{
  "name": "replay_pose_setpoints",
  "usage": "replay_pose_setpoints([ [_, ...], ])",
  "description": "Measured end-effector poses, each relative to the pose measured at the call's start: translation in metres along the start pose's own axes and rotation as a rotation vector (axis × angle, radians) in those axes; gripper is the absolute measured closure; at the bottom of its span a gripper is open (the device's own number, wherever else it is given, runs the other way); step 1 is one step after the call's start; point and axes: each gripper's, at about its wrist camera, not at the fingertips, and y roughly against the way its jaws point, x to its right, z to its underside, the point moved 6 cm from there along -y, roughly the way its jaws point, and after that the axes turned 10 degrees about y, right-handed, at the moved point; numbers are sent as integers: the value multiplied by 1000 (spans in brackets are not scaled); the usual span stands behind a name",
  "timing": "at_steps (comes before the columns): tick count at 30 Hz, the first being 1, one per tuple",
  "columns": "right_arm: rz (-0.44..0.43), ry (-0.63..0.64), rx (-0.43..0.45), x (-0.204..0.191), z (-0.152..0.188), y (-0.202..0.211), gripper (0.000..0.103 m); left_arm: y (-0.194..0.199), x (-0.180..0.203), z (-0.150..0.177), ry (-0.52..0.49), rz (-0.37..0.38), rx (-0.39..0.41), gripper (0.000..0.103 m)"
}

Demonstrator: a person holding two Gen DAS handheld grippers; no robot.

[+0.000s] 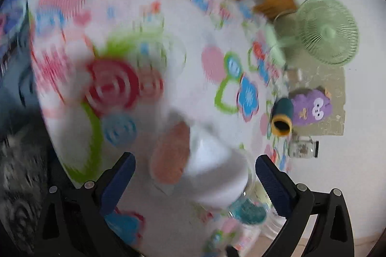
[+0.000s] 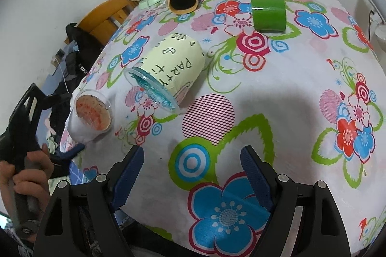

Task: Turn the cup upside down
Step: 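Roll the left gripper to turn the white cup over, then lower the turned white cup onto the tablecloth with the left gripper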

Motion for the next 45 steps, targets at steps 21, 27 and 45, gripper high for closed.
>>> replay_pose_setpoints([
  [21,-25,-23,5,10,2,1,19,12,56,24,-402,-42,202,23],
  [27,-29,-18,33,6,0,8,19,8,76,53,-760,-168,410,23],
  [45,-12,-31,46,11,6,17,19,-31,73,102,-1073,-316,456,18],
])
